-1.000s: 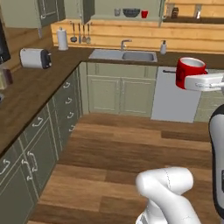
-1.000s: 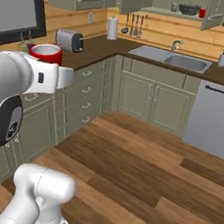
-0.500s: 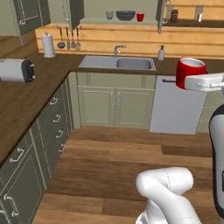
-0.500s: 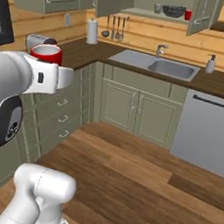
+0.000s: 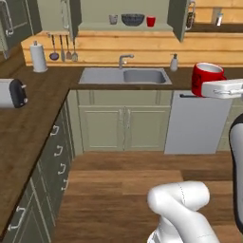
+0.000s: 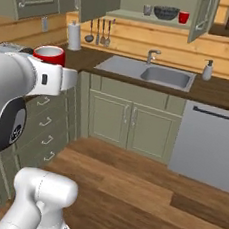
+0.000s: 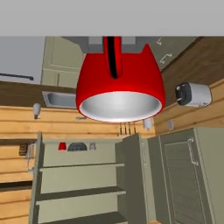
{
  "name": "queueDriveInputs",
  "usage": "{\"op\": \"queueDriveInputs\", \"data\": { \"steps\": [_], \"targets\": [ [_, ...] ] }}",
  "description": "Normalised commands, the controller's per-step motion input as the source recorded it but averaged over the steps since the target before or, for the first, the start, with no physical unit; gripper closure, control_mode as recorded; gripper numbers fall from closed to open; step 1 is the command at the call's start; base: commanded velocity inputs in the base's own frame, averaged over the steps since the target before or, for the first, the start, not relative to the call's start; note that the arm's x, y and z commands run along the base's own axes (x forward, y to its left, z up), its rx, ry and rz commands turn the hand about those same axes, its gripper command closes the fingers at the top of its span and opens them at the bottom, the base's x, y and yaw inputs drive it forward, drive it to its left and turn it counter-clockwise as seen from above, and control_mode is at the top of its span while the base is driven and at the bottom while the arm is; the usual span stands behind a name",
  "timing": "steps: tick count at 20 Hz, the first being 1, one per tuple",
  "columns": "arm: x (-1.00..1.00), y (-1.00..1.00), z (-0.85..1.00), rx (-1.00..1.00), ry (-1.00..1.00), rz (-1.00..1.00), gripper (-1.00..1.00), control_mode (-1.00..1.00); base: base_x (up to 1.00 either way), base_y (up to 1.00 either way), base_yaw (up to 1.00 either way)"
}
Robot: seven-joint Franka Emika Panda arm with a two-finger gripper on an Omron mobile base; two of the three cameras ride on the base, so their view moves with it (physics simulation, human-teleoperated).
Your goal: Gather all objects into one cabinet and sort the glasses and bowls to opposite sides.
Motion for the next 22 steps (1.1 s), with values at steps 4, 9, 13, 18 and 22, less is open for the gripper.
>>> {"op": "queueDriveInputs", "data": {
  "steps": [4,9,13,18,22],
  "targets": [
    [0.00,0.00,0.00,0.00,0.00,0.00,1.00,1.00,0.67,0.54,-0.26],
    [0.00,0.00,0.00,0.00,0.00,0.00,1.00,1.00,0.81,0.42,-0.19],
    [0.00,0.00,0.00,0.00,0.00,0.00,1.00,1.00,1.00,0.04,-0.12],
    [0.00,0.00,0.00,0.00,0.00,0.00,1.00,1.00,0.82,0.09,-0.16],
    [0.00,0.00,0.00,0.00,0.00,0.00,1.00,1.00,0.66,0.44,-0.16]
  ]
}}
